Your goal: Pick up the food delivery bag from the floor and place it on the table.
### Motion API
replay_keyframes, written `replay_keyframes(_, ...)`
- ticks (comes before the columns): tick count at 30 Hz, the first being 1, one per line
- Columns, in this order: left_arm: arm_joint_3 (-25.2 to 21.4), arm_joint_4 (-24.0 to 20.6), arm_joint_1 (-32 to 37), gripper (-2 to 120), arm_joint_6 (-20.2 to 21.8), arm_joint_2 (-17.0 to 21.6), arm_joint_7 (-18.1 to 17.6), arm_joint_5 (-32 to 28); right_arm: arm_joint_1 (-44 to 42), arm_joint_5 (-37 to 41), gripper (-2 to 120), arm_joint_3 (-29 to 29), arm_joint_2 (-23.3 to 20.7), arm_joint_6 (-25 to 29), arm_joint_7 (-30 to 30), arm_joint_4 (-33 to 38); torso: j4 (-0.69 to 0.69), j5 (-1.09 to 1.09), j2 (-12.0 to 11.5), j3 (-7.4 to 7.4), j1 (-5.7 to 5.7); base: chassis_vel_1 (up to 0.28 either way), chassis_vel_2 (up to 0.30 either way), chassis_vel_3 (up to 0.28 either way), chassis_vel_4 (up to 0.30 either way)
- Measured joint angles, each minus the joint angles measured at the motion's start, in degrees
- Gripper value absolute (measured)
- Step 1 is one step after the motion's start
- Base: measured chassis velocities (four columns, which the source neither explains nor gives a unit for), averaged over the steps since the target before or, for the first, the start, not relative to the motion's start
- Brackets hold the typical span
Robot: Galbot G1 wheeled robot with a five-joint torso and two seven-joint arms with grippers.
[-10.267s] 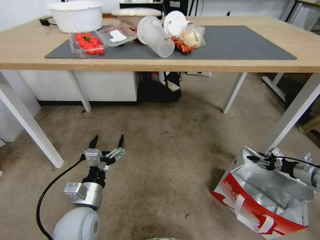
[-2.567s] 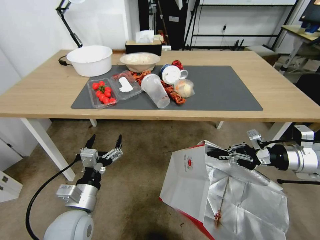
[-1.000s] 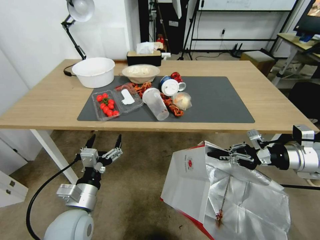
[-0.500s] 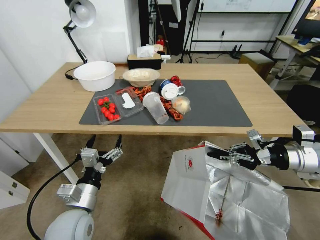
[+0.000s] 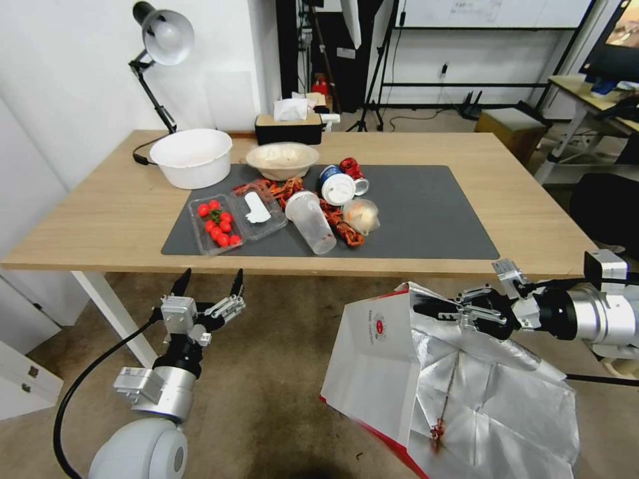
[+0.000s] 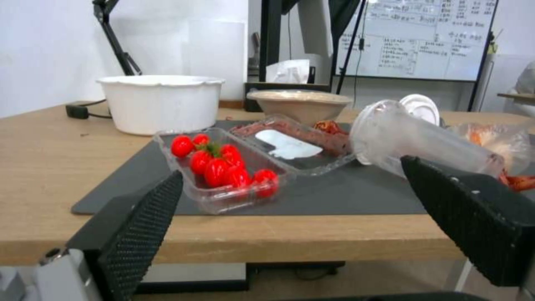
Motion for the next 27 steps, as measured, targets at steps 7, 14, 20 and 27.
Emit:
replay_keyframes(7, 0.02, -0.03, 0.03, 98, -0.03, -0.01, 0.00, 0.03, -0.01, -0.01, 0, 0.01, 0.01, 0.02, 0.00, 0.01, 0.00, 0.00, 1.51, 0.82, 0.69, 0.000, 0.000, 0.000, 0.000)
replay_keyframes(14, 0.05, -0.04, 0.05, 98, -0.15, -0.08, 0.00, 0.03, -0.03, -0.03, 0, 0.03, 0.04, 0.03, 0.01, 0.03, 0.00, 0.00, 3.65, 2.03, 1.61, 0.000, 0.000, 0.000, 0.000)
replay_keyframes(20, 0.07, -0.04, 0.04, 98, -0.18, -0.08, 0.01, 0.03, -0.09, -0.09, 0, 0.04, 0.16, 0.06, 0.02, 0.02, 0.00, 0.00, 5.34, 3.00, 2.32, 0.000, 0.000, 0.000, 0.000)
replay_keyframes(27, 0.16, 0.18, 0.16, 99, -0.83, -0.09, 0.21, 0.12, -0.12, -0.15, 0, 0.05, 0.21, 0.07, 0.03, 0.01, 0.00, 0.00, 7.37, 4.15, 3.22, 0.000, 0.000, 0.000, 0.000)
